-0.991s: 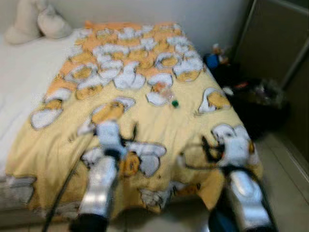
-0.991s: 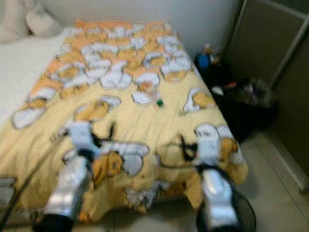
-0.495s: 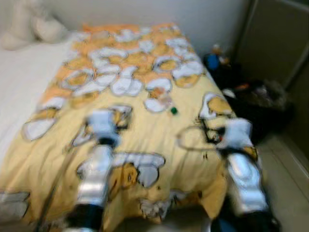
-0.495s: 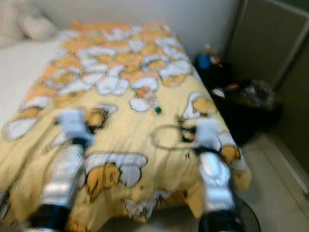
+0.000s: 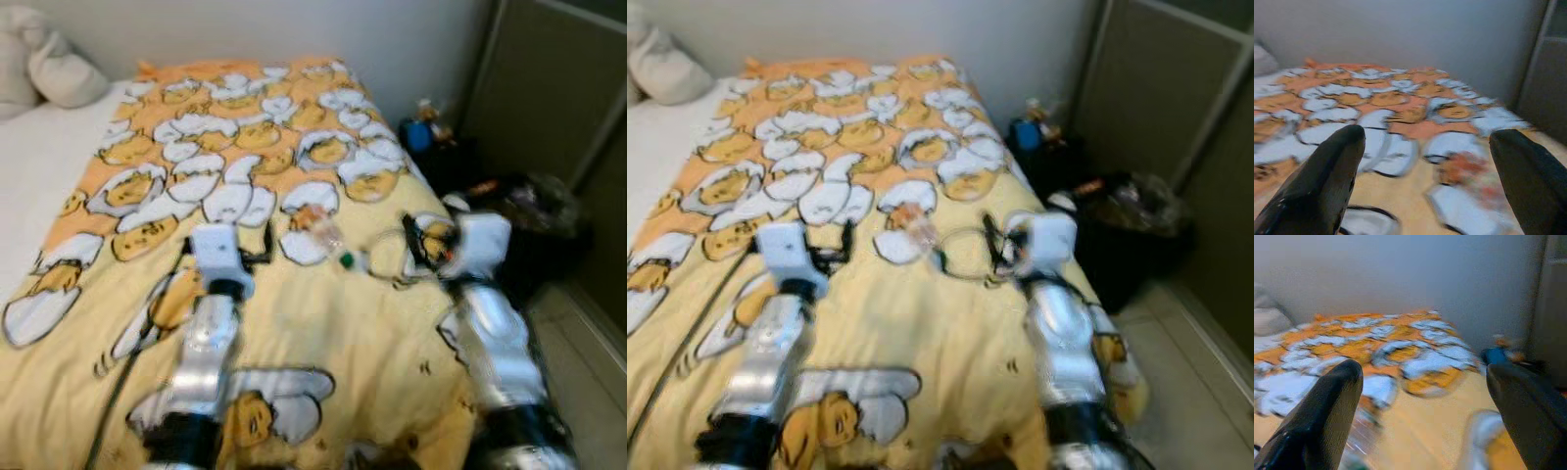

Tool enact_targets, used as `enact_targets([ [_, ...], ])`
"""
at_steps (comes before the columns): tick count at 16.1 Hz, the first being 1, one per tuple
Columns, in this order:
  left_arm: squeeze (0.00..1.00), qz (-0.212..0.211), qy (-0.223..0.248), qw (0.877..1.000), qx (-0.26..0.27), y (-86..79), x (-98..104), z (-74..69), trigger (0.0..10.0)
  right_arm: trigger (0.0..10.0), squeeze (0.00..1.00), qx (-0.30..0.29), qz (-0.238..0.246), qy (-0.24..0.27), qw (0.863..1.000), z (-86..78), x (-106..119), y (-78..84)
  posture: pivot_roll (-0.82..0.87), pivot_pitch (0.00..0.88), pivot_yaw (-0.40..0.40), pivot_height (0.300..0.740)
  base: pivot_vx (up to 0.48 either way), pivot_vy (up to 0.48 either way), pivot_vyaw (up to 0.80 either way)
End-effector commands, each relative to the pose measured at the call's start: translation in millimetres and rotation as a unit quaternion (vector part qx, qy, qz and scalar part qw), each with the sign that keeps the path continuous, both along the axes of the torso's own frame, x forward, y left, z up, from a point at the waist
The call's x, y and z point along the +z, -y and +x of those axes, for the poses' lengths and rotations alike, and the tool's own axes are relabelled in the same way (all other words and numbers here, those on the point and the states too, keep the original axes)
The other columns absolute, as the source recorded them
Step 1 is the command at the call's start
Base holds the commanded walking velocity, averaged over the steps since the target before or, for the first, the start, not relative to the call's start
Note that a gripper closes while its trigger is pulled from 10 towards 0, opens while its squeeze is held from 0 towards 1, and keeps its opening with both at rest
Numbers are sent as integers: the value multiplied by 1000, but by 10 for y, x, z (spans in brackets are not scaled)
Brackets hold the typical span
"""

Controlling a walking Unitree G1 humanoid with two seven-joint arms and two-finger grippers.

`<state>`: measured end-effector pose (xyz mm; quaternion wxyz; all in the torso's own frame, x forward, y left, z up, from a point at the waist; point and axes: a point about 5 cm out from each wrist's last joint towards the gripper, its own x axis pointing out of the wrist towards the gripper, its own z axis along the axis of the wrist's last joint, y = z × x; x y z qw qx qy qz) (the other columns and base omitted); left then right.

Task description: Clean up the room

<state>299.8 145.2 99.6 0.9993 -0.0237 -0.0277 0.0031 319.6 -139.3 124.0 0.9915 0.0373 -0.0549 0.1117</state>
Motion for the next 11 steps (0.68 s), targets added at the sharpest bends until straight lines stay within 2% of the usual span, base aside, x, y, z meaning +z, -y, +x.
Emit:
enact_targets([
  [1,0,-1,-11,1000,-22,117,19,44,10000,10000,0,-2,-22,-2,1000,115,101,34,-132,0,54,740,0,0,0],
  [2,0,19,-5,998,-51,158,59,64,10000,10000,0,2,-24,-16,1000,256,164,9,-122,0,58,740,0,0,0],
  [3,0,-10,-4,991,-130,247,118,55,10000,10000,0,14,-20,-39,999,397,211,-32,-99,0,64,740,0,0,0],
  [4,0,-25,-10,977,-210,333,182,29,10000,10000,0,9,-13,-63,998,522,251,-46,-74,0,64,740,0,0,0],
  [5,0,17,-18,974,-226,252,239,36,10000,10000,0,13,-47,-58,997,629,338,-121,-20,43,72,740,0,0,0],
  [6,0,38,-13,971,-234,107,352,29,10000,10000,0,13,-87,-58,995,709,385,-216,23,87,82,740,0,0,0],
  [8,0,57,-10,963,-262,-76,521,-86,10000,10000,0,-10,-107,-81,991,763,339,-277,92,148,99,740,0,0,0],
  [9,0,54,-9,957,-285,-137,616,-191,10000,10000,0,-30,-107,-89,990,781,321,-258,113,181,107,740,0,0,0],
  [11,0,43,-16,933,-356,-105,739,-462,10000,10000,0,-73,-114,-85,987,816,361,-168,145,253,112,740,0,0,0],
])
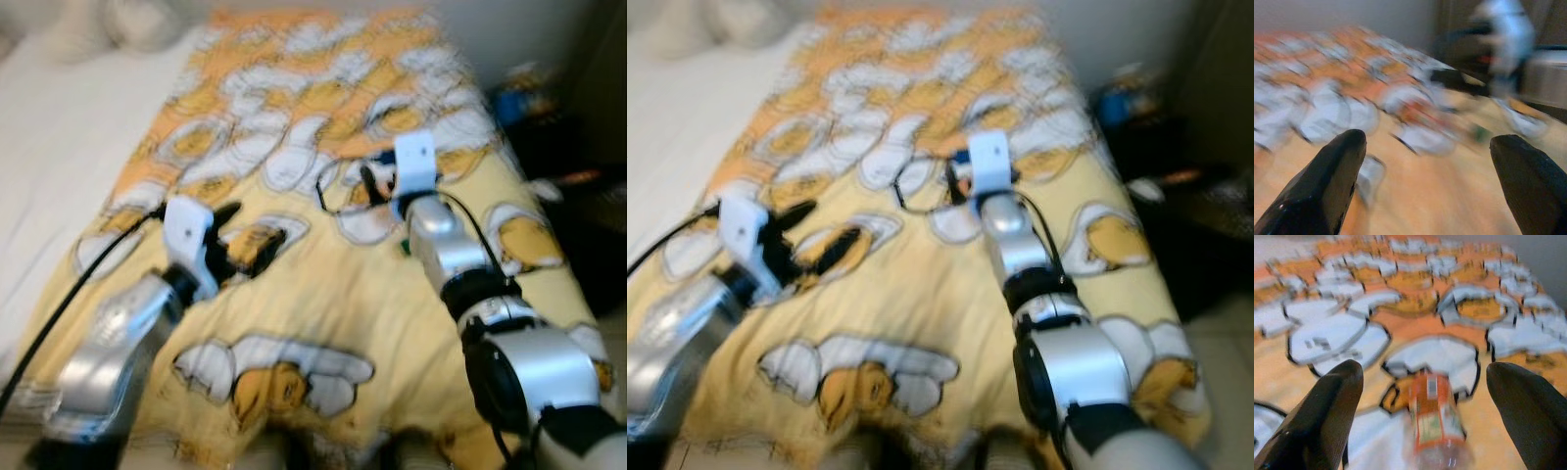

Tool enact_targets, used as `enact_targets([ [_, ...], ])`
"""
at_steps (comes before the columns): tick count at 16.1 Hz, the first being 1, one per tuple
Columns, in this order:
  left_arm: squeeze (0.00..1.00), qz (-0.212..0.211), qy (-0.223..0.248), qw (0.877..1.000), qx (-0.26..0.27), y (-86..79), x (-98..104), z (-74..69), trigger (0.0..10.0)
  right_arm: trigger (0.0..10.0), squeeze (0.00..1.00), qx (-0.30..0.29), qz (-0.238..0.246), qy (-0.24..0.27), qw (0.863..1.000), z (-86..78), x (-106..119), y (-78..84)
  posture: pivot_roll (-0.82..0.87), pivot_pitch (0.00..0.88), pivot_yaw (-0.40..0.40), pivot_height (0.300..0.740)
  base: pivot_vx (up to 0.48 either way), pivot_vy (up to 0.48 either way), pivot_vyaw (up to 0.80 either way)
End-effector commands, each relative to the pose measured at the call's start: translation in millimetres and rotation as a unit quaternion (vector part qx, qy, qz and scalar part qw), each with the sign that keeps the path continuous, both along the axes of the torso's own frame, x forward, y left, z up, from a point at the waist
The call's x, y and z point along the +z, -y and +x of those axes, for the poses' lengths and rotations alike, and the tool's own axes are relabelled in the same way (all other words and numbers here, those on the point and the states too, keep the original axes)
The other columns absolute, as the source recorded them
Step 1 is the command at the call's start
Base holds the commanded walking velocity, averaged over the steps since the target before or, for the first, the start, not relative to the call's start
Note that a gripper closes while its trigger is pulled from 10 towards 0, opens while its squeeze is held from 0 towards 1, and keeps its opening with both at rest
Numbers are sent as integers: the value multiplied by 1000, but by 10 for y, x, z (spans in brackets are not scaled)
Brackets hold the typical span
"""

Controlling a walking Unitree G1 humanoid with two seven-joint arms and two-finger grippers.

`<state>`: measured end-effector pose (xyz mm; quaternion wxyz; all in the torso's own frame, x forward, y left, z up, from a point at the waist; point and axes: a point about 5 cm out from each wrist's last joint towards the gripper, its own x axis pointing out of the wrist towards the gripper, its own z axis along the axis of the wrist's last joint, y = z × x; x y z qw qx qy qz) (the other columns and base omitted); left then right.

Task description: Clean up the room

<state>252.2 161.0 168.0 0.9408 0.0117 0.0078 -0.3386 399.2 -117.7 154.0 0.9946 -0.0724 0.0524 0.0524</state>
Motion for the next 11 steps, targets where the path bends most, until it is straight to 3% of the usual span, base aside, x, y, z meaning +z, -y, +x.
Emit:
enact_targets([
  [1,0,-11,-7,999,-46,76,102,-106,10000,10000,0,-23,-4,18,1000,42,96,87,152,274,111,740,0,0,0],
  [6,0,-25,-59,997,-45,99,98,-451,10000,10000,0,-62,-16,27,998,88,180,214,190,364,107,740,0,0,0],
  [11,0,-22,-84,996,-37,83,111,-562,10000,10000,0,-92,-4,-20,996,40,-3,337,208,386,107,740,0,0,0],
])
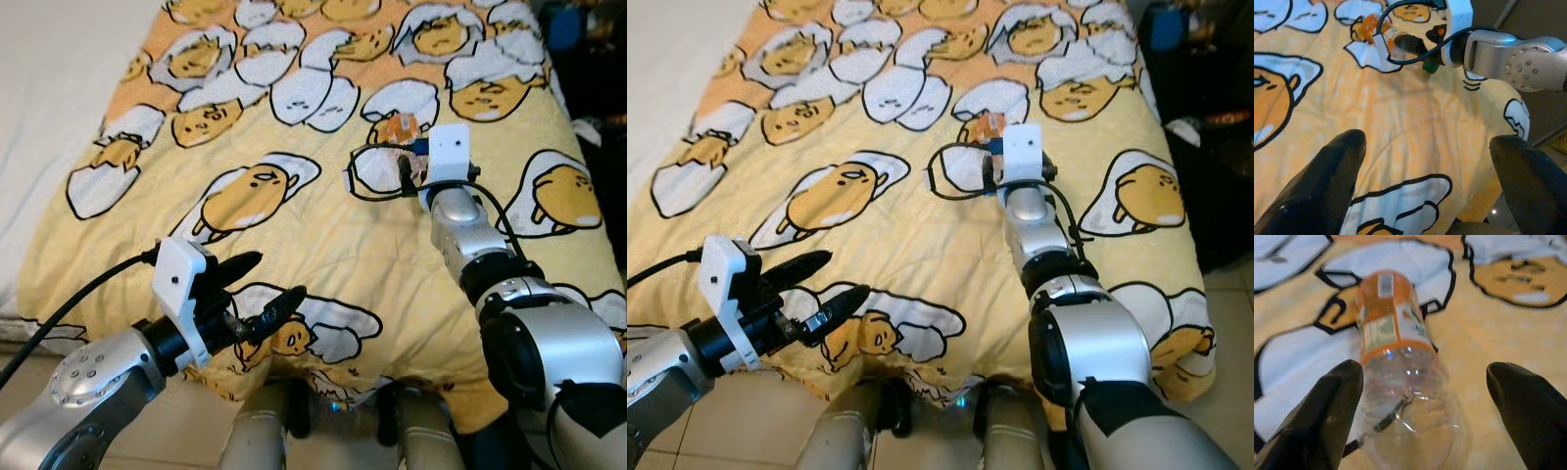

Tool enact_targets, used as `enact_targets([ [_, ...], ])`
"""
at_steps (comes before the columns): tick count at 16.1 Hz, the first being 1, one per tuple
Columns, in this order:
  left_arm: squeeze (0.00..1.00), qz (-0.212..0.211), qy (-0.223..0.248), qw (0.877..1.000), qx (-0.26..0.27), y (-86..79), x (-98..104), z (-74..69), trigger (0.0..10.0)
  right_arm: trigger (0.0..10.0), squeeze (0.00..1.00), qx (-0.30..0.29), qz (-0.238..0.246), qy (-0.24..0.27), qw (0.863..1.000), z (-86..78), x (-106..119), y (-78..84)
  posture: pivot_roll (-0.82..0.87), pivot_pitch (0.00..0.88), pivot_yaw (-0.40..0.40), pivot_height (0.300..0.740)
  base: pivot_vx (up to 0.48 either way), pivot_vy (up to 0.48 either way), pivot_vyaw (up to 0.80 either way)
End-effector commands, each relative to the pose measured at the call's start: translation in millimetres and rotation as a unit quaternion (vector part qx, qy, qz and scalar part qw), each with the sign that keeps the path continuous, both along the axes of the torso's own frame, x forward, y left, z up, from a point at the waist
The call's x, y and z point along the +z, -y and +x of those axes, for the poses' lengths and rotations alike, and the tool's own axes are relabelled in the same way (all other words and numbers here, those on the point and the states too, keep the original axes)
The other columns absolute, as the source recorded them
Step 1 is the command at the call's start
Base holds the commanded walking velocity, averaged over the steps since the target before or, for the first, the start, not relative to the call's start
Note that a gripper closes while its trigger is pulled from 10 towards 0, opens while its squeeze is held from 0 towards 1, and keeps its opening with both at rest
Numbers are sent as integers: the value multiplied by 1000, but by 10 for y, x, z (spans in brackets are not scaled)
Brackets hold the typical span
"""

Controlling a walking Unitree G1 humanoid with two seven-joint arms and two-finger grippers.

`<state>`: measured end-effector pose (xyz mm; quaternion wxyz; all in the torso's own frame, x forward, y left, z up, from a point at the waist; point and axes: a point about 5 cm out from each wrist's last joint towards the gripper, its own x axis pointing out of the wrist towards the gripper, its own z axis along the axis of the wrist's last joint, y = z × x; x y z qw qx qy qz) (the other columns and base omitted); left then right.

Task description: Clean up the room

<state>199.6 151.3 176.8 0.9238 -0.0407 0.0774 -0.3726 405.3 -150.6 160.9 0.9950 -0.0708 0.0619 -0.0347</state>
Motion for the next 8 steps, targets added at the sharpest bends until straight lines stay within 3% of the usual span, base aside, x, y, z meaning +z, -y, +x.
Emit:
enact_targets([
  [1,0,7,-7,1000,0,-4,8,-61,10000,10000,0,1,31,-44,999,-53,-180,-11,209,389,108,740,0,0,0],
  [2,0,8,-12,1000,0,6,1,-75,10000,10000,0,9,51,-63,997,-76,-251,-46,209,389,108,740,0,0,0],
  [3,0,8,-16,1000,3,4,6,-70,10000,0,0,8,68,-77,995,-84,-280,-72,204,393,111,740,0,0,0],
  [8,0,11,-23,1000,13,0,-30,-48,10000,0,0,50,88,-98,990,-82,-286,-229,198,383,102,740,0,0,0],
])
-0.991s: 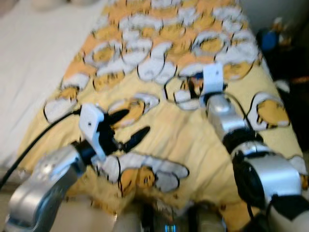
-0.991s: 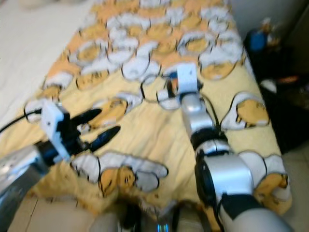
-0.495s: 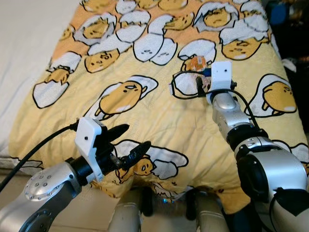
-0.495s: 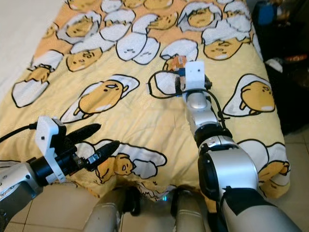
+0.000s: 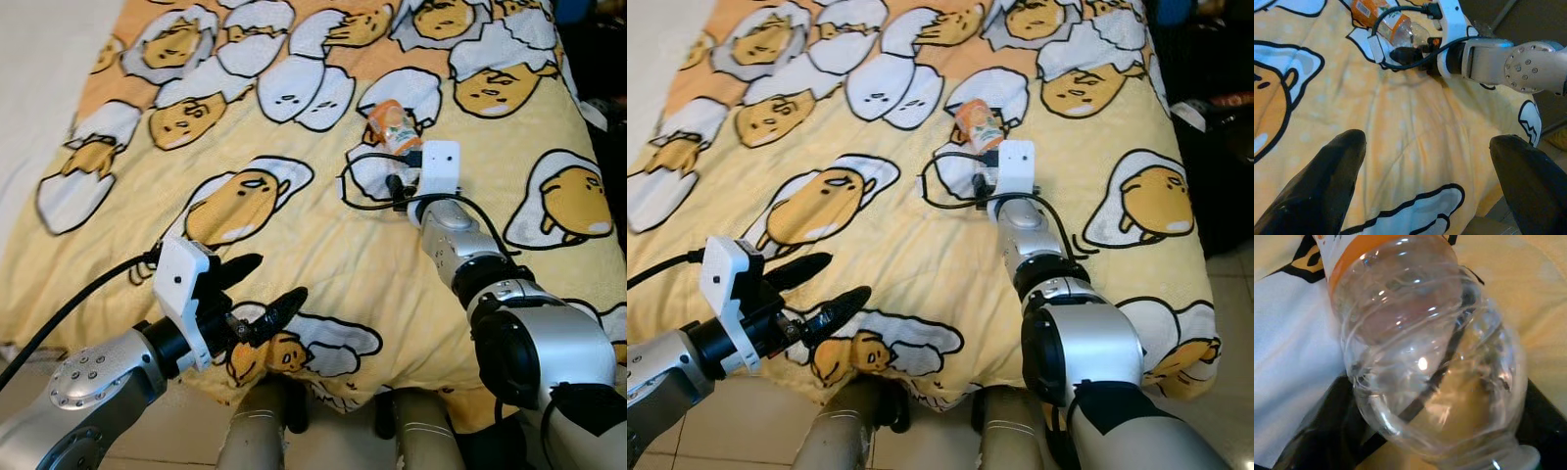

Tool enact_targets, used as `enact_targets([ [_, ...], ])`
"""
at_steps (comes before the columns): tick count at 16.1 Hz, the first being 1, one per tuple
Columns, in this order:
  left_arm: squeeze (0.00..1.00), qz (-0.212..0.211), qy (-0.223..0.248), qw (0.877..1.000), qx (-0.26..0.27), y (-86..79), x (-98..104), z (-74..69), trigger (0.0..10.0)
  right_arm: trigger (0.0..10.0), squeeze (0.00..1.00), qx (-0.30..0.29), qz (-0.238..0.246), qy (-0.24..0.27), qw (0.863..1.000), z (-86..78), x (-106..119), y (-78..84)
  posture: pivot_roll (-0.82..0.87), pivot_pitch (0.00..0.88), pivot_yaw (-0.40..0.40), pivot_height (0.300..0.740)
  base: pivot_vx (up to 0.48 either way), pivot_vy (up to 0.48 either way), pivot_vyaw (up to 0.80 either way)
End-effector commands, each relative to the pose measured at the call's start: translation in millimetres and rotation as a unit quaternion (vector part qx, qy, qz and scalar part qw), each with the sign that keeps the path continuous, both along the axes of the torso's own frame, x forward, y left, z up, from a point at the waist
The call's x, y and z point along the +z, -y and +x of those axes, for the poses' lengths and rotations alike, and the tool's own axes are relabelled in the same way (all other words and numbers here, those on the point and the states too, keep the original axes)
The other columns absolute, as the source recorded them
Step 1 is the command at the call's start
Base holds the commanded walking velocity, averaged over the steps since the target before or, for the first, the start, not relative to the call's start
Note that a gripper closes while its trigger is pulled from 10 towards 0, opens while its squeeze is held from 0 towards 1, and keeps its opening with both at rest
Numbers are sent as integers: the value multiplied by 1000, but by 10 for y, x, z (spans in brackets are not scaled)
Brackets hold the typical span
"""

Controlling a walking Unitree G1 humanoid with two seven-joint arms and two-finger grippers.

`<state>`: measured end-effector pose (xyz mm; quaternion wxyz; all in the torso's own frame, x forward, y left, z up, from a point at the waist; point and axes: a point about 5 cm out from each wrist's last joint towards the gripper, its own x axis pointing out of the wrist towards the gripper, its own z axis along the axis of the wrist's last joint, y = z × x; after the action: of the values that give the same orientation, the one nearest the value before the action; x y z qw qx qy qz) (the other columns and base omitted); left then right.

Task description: Clean up the room

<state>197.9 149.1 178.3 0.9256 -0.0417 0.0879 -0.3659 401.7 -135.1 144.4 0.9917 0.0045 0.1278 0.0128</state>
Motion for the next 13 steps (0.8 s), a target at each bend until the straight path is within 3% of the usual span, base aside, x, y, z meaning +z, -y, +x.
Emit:
enact_targets([
  [1,0,7,-15,1000,8,-10,-52,-23,10000,0,0,17,9,-28,999,-40,-106,-87,194,377,100,740,0,0,0],
  [8,0,0,-18,1000,1,93,-148,108,10000,0,0,24,-6,8,1000,-9,-9,-101,133,312,78,740,0,0,0],
  [11,0,-2,-14,1000,-8,199,-251,253,10000,0,0,43,-9,48,998,-1,59,-146,81,212,59,740,0,0,0],
  [13,0,17,-5,1000,12,289,-389,448,10000,0,0,46,-8,65,997,-26,35,-120,24,122,50,740,0,0,0],
])
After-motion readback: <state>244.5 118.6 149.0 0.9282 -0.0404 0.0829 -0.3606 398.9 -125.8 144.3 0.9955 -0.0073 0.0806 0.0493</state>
